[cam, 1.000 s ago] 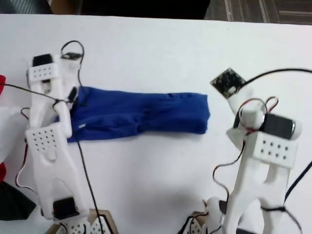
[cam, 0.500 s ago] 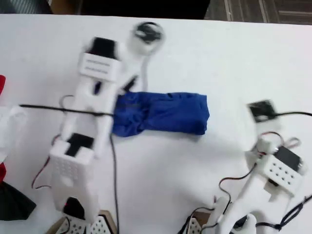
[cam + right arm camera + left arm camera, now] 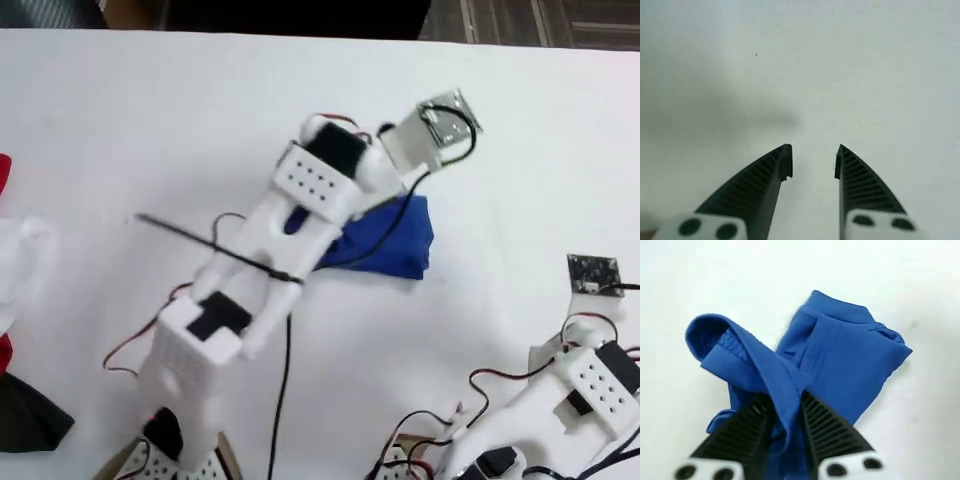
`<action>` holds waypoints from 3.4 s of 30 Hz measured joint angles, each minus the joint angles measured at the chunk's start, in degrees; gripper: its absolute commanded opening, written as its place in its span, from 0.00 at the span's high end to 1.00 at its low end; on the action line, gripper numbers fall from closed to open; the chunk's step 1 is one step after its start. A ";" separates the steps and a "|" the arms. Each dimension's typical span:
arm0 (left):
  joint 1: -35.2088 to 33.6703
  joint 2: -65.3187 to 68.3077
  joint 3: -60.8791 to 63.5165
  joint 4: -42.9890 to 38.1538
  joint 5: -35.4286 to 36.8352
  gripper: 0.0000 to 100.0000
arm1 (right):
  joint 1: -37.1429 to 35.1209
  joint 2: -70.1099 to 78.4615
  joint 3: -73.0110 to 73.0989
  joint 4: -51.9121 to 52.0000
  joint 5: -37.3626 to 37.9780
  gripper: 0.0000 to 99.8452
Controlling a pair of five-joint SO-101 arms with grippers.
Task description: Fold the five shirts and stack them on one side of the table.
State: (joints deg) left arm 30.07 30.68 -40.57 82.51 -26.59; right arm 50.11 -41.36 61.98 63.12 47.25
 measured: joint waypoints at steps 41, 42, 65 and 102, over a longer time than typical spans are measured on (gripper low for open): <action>-40.88 8.79 -2.20 15.82 8.62 0.97 | -56.62 39.91 -54.42 22.68 -17.85 0.98; -42.46 8.79 -0.18 14.68 9.05 0.97 | -58.46 44.40 -59.87 25.23 -17.93 0.98; -48.18 -21.10 69.01 -27.43 13.63 0.98 | -76.13 81.58 -108.04 33.85 -18.20 0.98; -48.18 -15.74 62.86 -23.56 14.15 0.97 | -58.99 43.96 -63.56 26.90 -11.16 0.98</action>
State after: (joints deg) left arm -18.11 14.95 22.29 58.95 -12.44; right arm -8.88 2.59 -1.58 90.02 36.09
